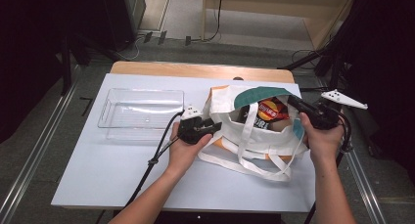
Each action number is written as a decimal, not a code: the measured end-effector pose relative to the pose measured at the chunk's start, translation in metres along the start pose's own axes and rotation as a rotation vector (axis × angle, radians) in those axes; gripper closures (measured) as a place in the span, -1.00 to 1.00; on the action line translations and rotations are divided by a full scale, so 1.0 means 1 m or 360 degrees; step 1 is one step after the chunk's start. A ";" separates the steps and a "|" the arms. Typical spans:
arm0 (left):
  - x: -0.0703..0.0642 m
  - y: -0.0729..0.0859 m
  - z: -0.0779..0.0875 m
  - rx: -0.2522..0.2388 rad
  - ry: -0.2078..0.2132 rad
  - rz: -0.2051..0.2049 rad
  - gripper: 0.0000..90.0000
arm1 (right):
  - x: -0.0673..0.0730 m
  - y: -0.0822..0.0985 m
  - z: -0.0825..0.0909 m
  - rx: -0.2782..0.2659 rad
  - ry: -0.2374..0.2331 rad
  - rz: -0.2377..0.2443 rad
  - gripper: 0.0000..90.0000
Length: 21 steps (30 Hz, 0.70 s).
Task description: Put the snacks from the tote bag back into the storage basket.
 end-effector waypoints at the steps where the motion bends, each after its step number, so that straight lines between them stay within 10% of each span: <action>1: 0.001 0.000 0.002 0.0011 0.0008 -0.0004 1.00 | 0.000 0.000 0.001 -0.0009 0.0001 0.0006 0.95; 10: 0.008 0.008 0.018 0.0036 -0.0030 -0.0020 1.00 | -0.001 -0.005 0.005 -0.0101 0.0111 0.0085 0.95; 17: 0.007 0.012 0.019 0.0056 -0.0049 -0.0039 1.00 | -0.008 -0.011 -0.009 -0.0032 0.0283 0.0294 0.90; 21: 0.008 0.013 0.019 0.0047 -0.0034 -0.0037 1.00 | -0.024 0.000 -0.018 0.0072 0.0211 0.0121 0.86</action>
Point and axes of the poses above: each handheld gripper's, and its own axes: z roughly backward along the jaws, y roughly out of its underside, x roughly to its left, the point moved 1 cm from there along -z, roughly forward along the jaws, and after that the axes turned 1 degree about -x, right-handed, at the moved point
